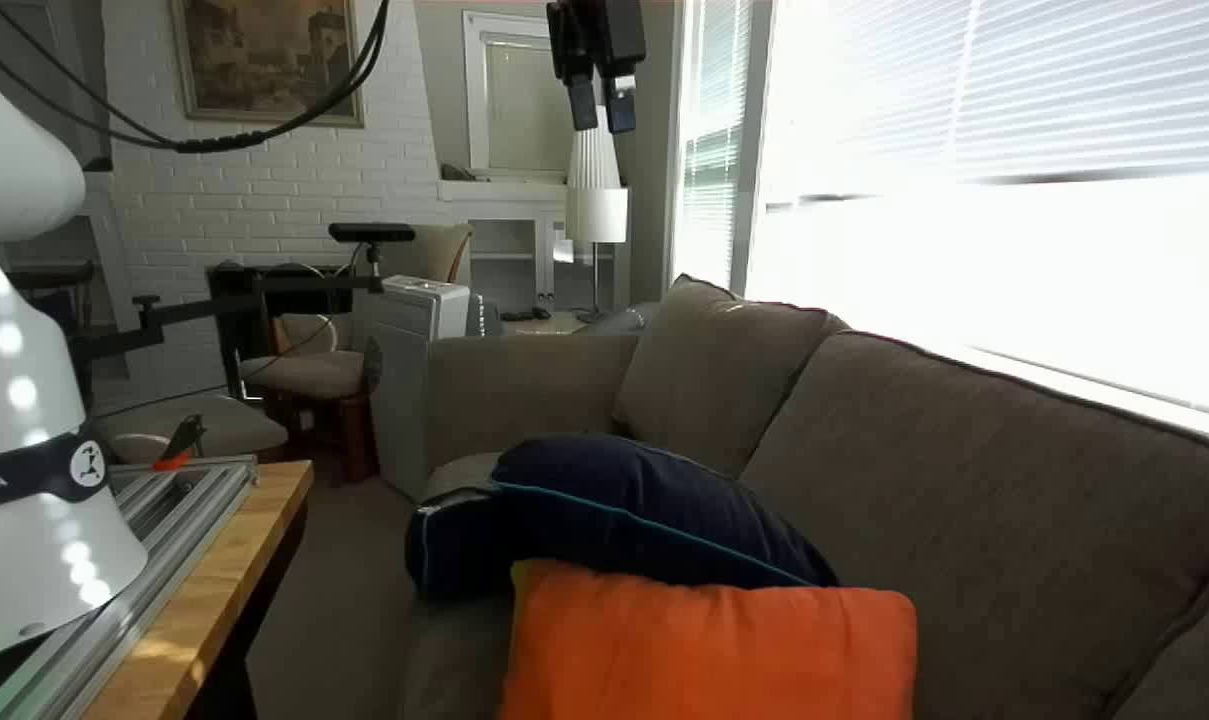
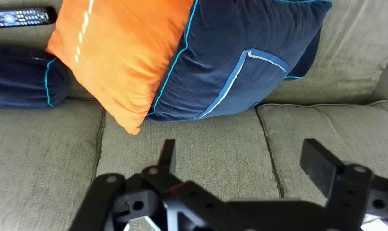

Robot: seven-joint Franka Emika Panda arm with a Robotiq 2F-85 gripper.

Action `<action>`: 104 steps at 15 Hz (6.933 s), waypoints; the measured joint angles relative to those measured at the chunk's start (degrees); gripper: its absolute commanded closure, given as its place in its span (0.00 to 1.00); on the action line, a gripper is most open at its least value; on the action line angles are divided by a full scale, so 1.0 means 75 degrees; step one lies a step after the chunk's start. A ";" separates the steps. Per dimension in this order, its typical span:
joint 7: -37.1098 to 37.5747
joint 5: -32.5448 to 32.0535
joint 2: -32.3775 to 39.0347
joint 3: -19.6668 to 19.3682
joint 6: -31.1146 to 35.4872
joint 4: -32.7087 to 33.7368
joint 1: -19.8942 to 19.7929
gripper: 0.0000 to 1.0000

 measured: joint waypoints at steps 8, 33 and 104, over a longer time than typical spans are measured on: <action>0.0000 0.0000 0.0000 0.0000 0.0000 0.0000 0.0000 0.00; 0.0694 0.0380 0.1844 0.0049 0.0670 0.1102 -0.0121 0.00; 0.1119 0.1714 0.7287 0.1883 0.3581 0.1775 -0.1593 0.00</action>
